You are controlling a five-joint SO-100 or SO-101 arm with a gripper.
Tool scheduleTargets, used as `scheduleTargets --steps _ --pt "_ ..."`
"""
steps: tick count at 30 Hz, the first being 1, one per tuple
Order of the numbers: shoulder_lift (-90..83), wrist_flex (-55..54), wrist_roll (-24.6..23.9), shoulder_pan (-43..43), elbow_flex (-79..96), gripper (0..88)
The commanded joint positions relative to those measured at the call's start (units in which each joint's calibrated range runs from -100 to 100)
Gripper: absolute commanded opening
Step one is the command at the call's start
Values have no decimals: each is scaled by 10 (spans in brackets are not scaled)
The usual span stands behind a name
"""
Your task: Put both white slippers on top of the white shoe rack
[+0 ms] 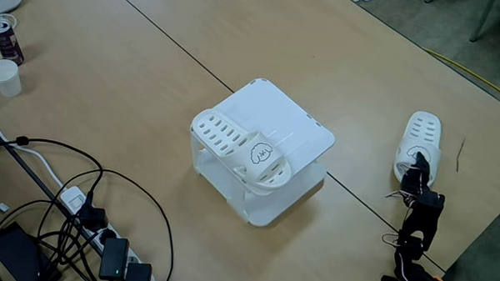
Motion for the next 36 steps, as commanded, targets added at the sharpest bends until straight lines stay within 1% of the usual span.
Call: scheduleTargets --steps 1,4,9,13,18,21,25,30,36 --pt "-94 -1 4 -6 6 8" --pt "-152 3 4 -20 8 8" --pt "-235 49 4 -55 -24 8" --pt "-293 129 4 -93 -85 8" --pt "-347 262 4 -146 -191 8" --pt "-356 337 4 -175 -261 8" --pt "-352 402 4 -209 -340 8" --pt "-349 457 4 -260 -409 8" --pt "-348 466 4 -331 -427 8"
